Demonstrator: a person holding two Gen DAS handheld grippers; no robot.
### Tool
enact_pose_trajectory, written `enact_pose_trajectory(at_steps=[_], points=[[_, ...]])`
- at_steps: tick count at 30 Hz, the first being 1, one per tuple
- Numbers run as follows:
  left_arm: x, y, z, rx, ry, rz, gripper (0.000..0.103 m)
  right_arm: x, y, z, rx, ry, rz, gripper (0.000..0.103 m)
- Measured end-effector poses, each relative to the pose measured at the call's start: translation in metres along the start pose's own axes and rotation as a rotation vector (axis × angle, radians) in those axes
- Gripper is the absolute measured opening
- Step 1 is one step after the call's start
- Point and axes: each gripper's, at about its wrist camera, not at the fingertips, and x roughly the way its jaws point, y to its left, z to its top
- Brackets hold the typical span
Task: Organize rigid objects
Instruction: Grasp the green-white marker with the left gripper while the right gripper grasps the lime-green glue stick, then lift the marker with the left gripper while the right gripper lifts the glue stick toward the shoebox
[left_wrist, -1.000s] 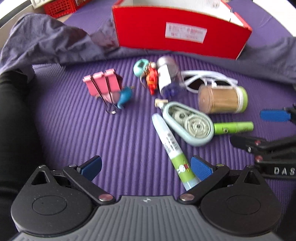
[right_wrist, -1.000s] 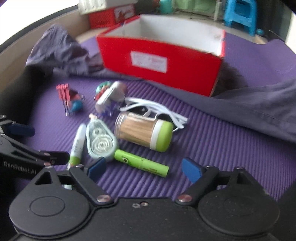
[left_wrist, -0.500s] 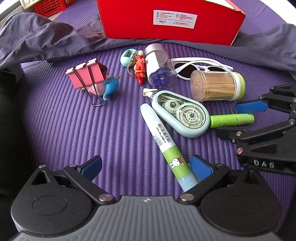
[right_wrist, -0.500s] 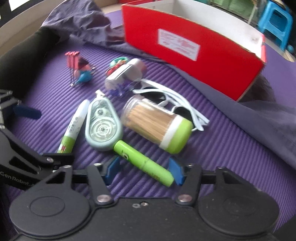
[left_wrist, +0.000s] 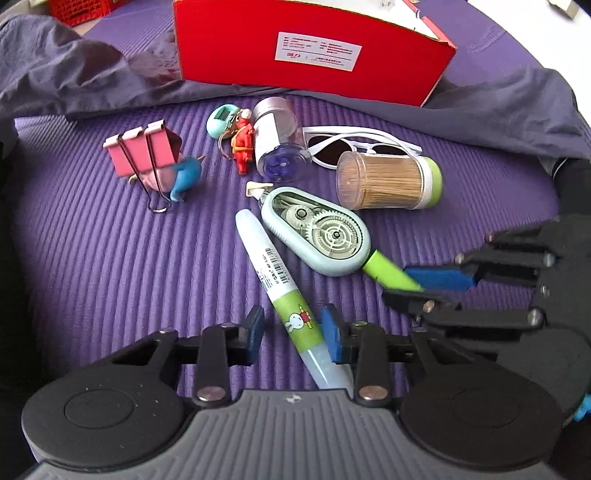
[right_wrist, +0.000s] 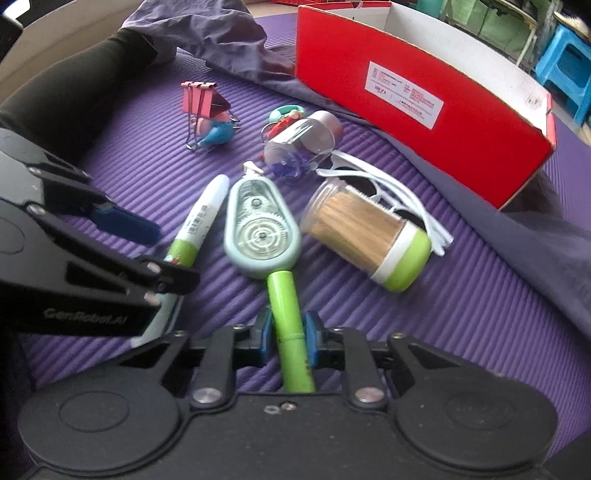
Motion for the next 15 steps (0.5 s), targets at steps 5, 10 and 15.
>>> enact_pose_trajectory(at_steps=[5, 10, 15], points=[[-0.002, 0.008, 0.000, -0.059, 0.004, -0.036, 0.022, -0.005, 0.006, -0.004, 0.081, 0.000, 0.014, 0.016], [-0.010, 0.015, 0.000, -0.096, -0.023, -0.030, 0.020, -0.012, 0.004, -0.009, 0.227, -0.010, 0.069, 0.015], [-0.022, 0.018, 0.001, -0.115, -0.051, -0.044, 0.019, -0.028, -0.003, -0.012, 0.383, -0.052, 0.123, 0.015]])
